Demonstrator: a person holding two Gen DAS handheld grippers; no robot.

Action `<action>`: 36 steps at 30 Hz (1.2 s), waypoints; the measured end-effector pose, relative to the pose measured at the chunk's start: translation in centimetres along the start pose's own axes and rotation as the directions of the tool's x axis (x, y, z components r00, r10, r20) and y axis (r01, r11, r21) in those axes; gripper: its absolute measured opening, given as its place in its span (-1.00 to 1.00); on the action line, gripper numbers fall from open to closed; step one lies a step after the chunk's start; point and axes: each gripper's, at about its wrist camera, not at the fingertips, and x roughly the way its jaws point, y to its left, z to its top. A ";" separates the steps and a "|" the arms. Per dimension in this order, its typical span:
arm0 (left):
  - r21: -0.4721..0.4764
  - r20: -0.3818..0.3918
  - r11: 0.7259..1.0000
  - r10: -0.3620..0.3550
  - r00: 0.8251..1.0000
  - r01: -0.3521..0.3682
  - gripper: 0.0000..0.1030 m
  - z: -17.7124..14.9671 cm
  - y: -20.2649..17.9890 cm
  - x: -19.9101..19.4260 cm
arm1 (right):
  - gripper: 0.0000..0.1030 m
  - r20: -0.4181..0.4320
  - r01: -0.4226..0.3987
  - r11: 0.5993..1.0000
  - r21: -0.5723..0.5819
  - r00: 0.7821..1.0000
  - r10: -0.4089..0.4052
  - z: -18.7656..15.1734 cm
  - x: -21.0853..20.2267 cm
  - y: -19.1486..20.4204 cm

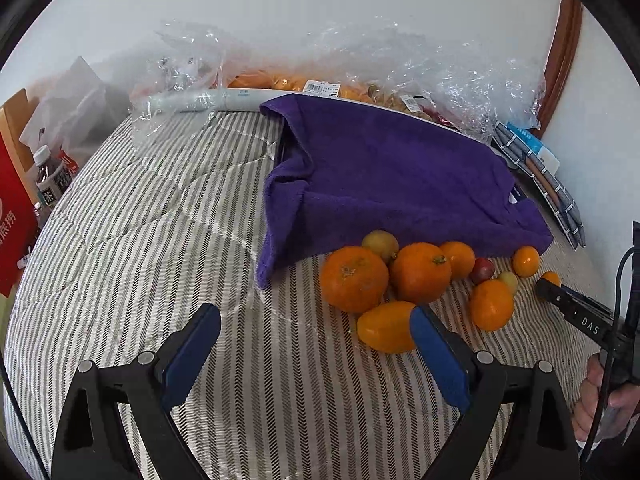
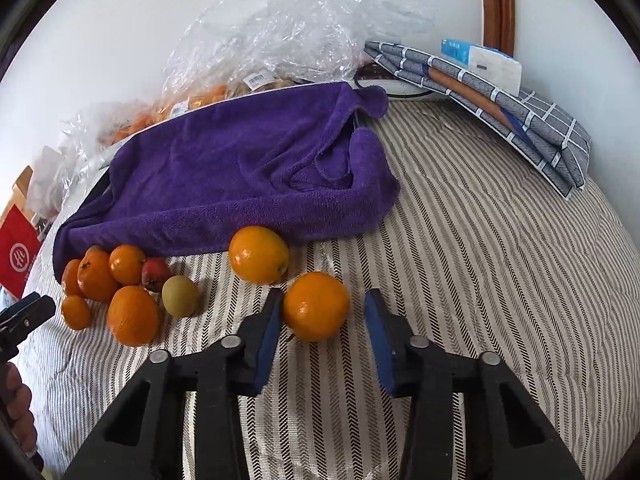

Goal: Organize fruits
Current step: 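Grasp a round orange with the right gripper while the left gripper grasps another orange, then lift and carry both held oranges over the purple towel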

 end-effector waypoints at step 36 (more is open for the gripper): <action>-0.108 -0.073 0.984 -0.149 0.986 0.141 -0.21 0.7 1.2 2.7 | -0.36 -0.002 -0.035 0.999 -0.032 0.999 0.035 -0.9 -0.4 0.3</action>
